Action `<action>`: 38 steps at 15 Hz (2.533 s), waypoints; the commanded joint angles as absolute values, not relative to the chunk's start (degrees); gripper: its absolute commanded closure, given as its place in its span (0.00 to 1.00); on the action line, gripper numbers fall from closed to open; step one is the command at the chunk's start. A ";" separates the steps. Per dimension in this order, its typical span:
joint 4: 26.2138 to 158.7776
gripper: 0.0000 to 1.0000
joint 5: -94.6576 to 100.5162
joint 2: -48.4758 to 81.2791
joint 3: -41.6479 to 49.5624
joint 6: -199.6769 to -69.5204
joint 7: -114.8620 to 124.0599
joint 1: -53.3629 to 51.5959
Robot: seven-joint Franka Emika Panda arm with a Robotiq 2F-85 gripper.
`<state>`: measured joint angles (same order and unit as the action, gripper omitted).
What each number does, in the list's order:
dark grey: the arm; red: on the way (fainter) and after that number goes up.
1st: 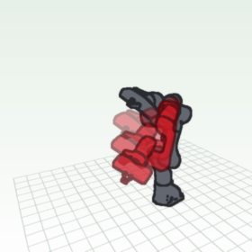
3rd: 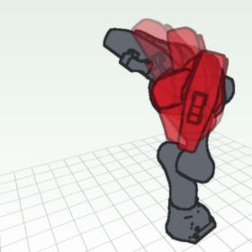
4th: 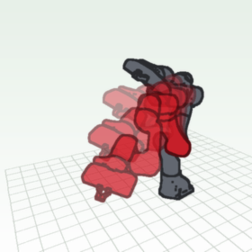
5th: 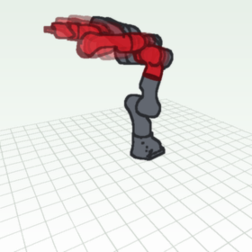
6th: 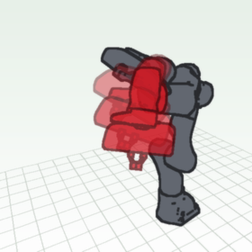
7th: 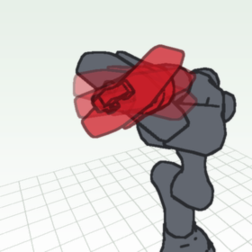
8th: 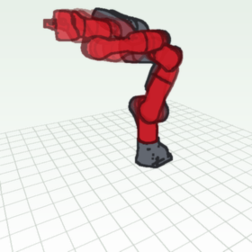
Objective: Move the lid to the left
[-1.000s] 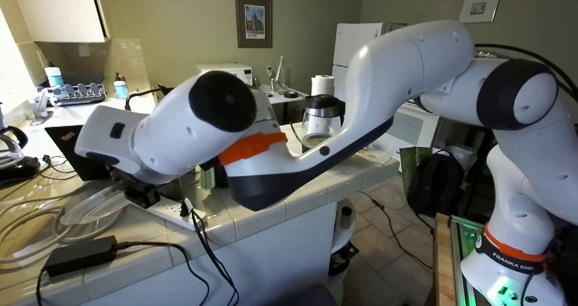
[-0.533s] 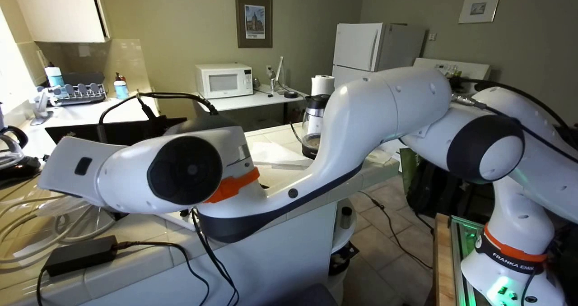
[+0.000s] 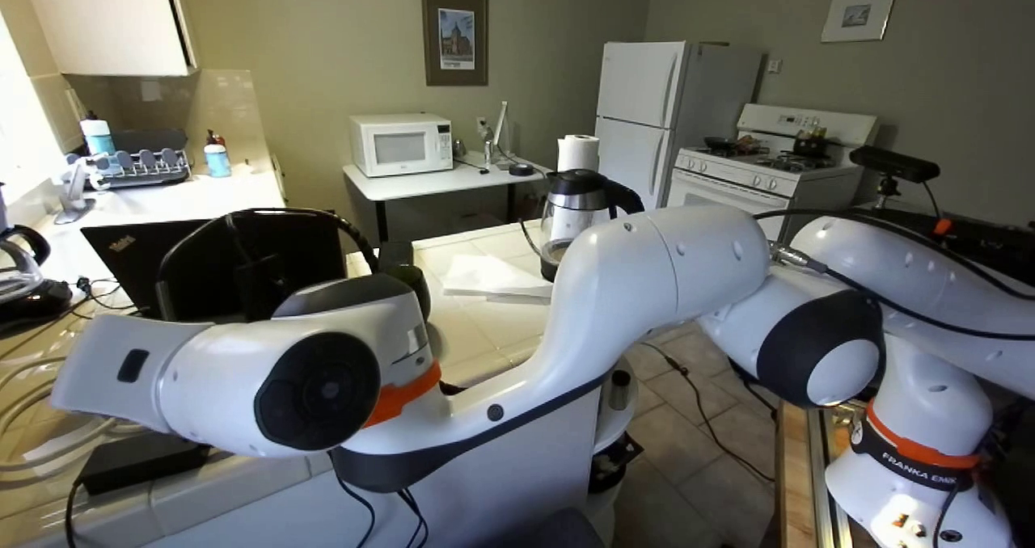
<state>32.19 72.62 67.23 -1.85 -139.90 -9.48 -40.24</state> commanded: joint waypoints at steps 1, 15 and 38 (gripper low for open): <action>26.95 0.43 68.72 70.83 -0.24 -143.13 -12.58 -40.43; 26.40 0.00 22.79 62.88 -11.47 -136.06 -40.09 -39.71; 27.03 0.00 7.25 55.37 -8.60 -84.98 -30.13 -43.35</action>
<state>26.16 8.14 56.27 -10.51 -90.57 -36.74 -42.56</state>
